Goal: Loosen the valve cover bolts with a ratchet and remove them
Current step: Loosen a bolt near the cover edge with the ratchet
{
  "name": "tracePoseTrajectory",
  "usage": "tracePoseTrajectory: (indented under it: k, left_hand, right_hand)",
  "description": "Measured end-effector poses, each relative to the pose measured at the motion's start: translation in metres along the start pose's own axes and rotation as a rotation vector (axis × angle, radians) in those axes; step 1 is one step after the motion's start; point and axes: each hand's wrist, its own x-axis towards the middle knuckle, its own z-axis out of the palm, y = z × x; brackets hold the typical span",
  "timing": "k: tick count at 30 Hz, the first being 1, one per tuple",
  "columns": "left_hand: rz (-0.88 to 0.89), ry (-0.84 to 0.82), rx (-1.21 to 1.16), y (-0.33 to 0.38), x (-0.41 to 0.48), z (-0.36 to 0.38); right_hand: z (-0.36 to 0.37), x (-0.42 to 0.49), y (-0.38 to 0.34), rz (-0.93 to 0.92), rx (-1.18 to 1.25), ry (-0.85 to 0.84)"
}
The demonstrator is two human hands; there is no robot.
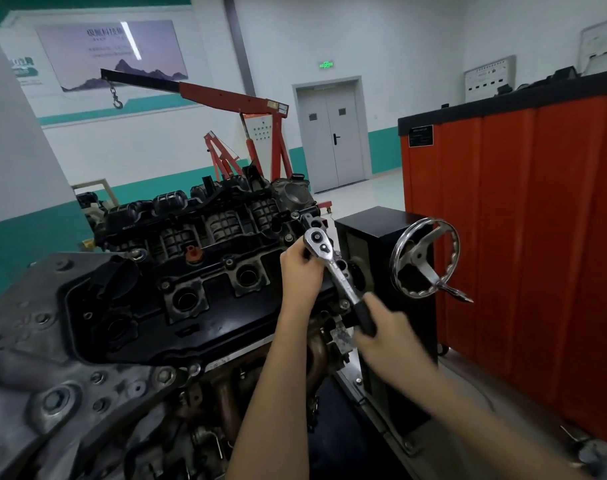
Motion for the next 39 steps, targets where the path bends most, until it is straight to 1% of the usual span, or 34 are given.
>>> tracePoseTrajectory:
  k: [2, 4, 5, 7, 9, 11, 13, 14, 15, 16, 17, 18, 20, 21, 22, 24, 27, 29, 31, 34, 36, 37, 38, 39]
  left_hand:
    - [-0.003, 0.012, -0.009, -0.001, 0.002, 0.001]
    - [0.001, 0.007, -0.008, -0.002, 0.002, 0.000]
    - [0.001, 0.007, -0.001, -0.002, 0.002, -0.001]
    - [-0.011, -0.009, 0.031, -0.002, 0.005, -0.005]
    - [-0.012, -0.070, 0.059, -0.001, 0.009, -0.006]
    - [0.018, -0.092, 0.092, 0.004, 0.009, -0.003]
    - [0.034, -0.069, 0.090, 0.006, 0.009, -0.002]
    - [0.027, -0.061, 0.075, 0.005, 0.009, -0.003]
    - [0.017, -0.055, 0.058, 0.004, 0.008, -0.003]
    - [0.013, -0.047, 0.044, 0.002, 0.007, -0.004]
    - [0.012, -0.034, 0.032, 0.001, 0.006, -0.004]
    - [0.015, -0.023, 0.025, 0.000, 0.005, -0.004]
    - [0.038, -0.017, 0.030, -0.001, 0.003, -0.002]
    - [0.044, -0.017, 0.032, 0.000, 0.002, -0.001]
    - [0.039, -0.012, 0.027, 0.000, 0.002, 0.001]
    - [0.037, -0.006, 0.008, 0.000, 0.002, 0.001]
    - [0.009, -0.024, 0.024, 0.001, 0.003, -0.003]
    - [-0.021, -0.054, 0.038, 0.002, 0.004, -0.005]
    - [-0.022, -0.090, 0.044, 0.005, 0.003, -0.004]
    - [-0.012, -0.077, 0.034, 0.008, 0.002, -0.004]
    - [-0.025, -0.041, -0.003, 0.007, 0.002, -0.006]
    - [-0.033, -0.021, -0.013, 0.006, 0.001, -0.006]
    - [-0.035, -0.002, -0.015, 0.005, 0.000, -0.006]
    - [-0.029, 0.010, -0.017, 0.004, -0.001, -0.005]
  right_hand:
    - [0.040, -0.007, -0.012, 0.065, 0.158, 0.086]
    - [0.065, -0.008, -0.021, 0.100, 0.207, 0.109]
    - [0.065, -0.008, -0.023, 0.105, 0.203, 0.100]
    - [0.040, -0.004, -0.015, 0.075, 0.144, 0.032]
    - [-0.007, 0.006, -0.004, -0.004, -0.019, -0.076]
    - [-0.056, 0.027, 0.002, -0.088, -0.299, -0.124]
    - [-0.086, 0.053, -0.002, -0.180, -0.584, -0.113]
    - [-0.091, 0.062, -0.003, -0.214, -0.681, -0.098]
    - [-0.090, 0.066, -0.004, -0.230, -0.731, -0.079]
    - [-0.085, 0.064, -0.003, -0.218, -0.730, -0.051]
    - [-0.074, 0.055, -0.001, -0.188, -0.675, -0.028]
    - [-0.059, 0.042, 0.002, -0.132, -0.541, -0.019]
    - [-0.020, 0.008, -0.002, -0.006, -0.160, -0.030]
    - [0.001, -0.003, -0.006, 0.043, -0.006, -0.009]
    - [0.021, -0.010, -0.011, 0.083, 0.092, 0.035]
    - [0.052, -0.011, -0.020, 0.114, 0.175, 0.109]
    - [0.056, -0.008, -0.023, 0.124, 0.169, 0.095]
    - [0.027, -0.004, -0.013, 0.098, 0.091, 0.032]
    - [-0.018, 0.009, -0.001, 0.034, -0.085, -0.063]
    - [-0.080, 0.051, -0.003, -0.121, -0.546, -0.127]
    - [-0.094, 0.070, -0.011, -0.254, -0.805, -0.096]
    - [-0.093, 0.072, -0.013, -0.278, -0.843, -0.069]
    - [-0.087, 0.068, -0.011, -0.263, -0.820, -0.045]
    - [-0.076, 0.058, -0.006, -0.216, -0.736, -0.026]
